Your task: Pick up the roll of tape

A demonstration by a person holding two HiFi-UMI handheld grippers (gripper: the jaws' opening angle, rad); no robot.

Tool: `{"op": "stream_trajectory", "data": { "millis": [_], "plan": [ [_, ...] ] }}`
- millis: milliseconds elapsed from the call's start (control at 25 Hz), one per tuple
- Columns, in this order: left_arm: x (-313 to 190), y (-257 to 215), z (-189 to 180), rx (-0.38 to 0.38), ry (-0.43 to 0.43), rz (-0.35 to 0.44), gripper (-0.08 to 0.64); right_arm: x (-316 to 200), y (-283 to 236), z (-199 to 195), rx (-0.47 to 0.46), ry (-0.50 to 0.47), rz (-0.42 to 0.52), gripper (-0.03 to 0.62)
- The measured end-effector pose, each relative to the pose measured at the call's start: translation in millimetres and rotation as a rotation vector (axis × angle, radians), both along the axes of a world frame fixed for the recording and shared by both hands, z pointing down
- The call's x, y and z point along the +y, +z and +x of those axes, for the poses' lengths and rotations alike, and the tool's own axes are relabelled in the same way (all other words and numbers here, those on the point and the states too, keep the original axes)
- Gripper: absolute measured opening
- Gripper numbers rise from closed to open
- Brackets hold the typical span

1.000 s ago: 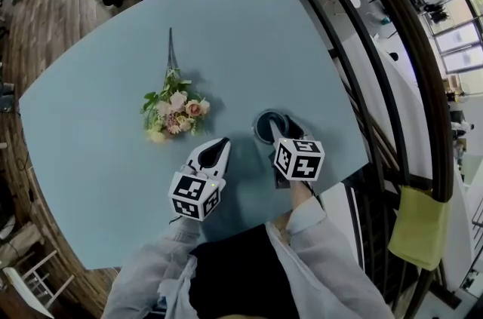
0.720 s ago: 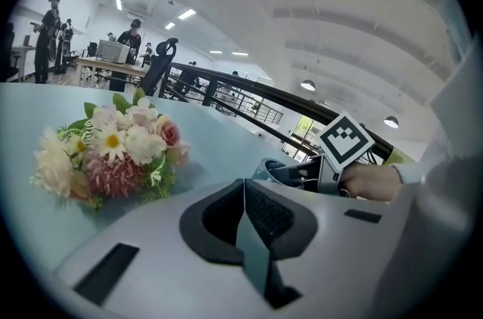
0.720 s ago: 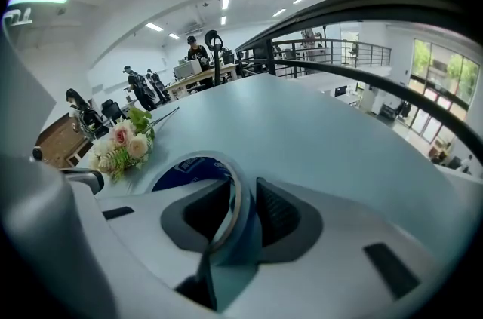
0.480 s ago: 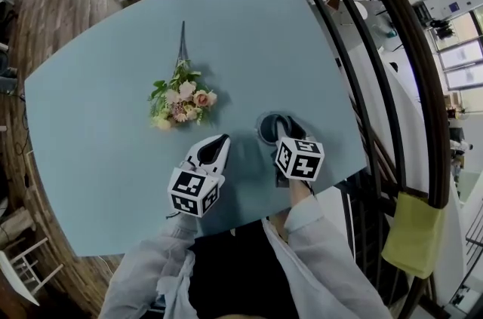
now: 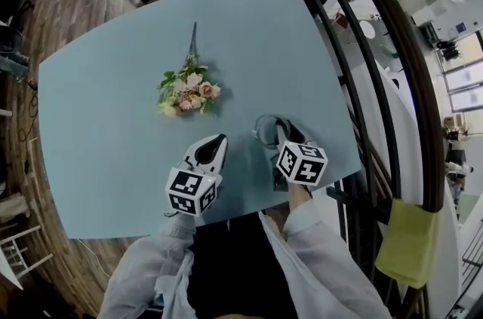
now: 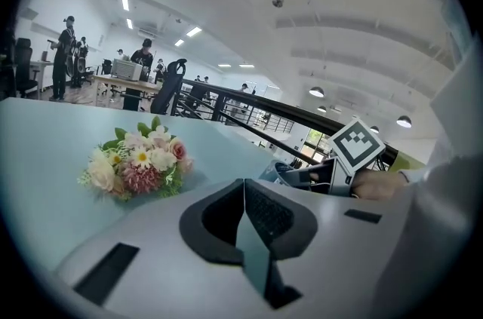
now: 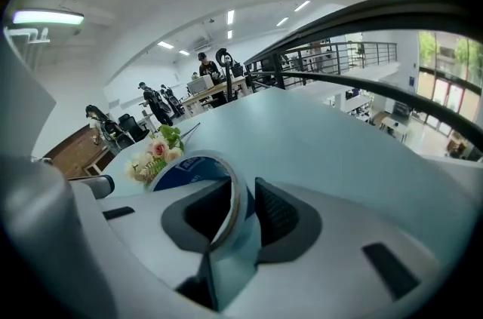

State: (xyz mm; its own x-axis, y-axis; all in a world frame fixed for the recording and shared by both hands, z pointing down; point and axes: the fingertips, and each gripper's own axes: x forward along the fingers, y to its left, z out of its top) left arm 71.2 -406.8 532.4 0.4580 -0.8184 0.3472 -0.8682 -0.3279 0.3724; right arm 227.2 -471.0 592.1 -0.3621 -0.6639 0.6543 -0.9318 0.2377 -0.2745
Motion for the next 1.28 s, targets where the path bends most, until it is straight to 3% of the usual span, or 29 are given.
{"op": "stream_trajectory", "data": {
  "millis": [600, 1280],
  "plan": [
    [52.4, -32.9, -15.9, -0.027, -0.106, 0.047, 0.017, 47.1, -71.6, -4.4, -0.089, -0.074, 0.141, 0.106],
    [69.7, -90.3, -56.7, -0.069, -0.219, 0.162, 0.017, 81.1, -138.8, -7.2, -0.079, -0.142, 0.34, 0.103]
  ]
}}
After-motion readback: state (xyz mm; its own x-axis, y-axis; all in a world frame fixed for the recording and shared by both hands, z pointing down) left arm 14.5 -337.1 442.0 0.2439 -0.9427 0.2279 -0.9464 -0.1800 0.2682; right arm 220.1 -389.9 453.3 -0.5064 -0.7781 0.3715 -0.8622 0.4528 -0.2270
